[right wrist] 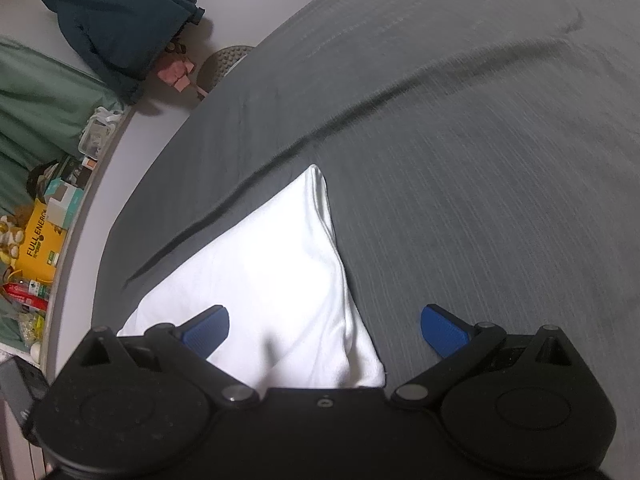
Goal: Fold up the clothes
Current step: 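Hold the shirt end with the left gripper and pull it flat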
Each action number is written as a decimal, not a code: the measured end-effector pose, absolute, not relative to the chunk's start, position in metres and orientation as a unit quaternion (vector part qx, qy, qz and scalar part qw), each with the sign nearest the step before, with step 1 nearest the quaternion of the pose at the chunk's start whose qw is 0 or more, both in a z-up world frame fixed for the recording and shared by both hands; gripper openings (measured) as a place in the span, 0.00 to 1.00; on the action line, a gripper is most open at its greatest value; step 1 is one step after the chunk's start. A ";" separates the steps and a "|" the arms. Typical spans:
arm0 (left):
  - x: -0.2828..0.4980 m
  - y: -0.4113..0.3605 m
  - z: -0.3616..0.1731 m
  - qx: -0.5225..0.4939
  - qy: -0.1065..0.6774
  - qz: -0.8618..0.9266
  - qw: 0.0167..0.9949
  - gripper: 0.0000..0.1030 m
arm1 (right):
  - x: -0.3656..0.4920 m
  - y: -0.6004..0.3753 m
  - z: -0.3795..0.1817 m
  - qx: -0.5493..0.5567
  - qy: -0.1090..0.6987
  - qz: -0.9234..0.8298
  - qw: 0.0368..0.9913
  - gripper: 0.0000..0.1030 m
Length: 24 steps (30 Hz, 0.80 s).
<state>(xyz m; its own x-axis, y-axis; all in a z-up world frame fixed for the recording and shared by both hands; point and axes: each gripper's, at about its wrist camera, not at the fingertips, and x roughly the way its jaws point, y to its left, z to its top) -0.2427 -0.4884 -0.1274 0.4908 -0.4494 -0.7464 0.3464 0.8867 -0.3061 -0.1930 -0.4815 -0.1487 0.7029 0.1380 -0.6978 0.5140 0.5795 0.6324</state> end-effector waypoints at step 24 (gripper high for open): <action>-0.190 -0.504 -0.119 -0.053 0.456 -0.182 0.870 0.04 | -0.191 -0.487 -0.152 0.449 0.359 -0.111 0.811 1.00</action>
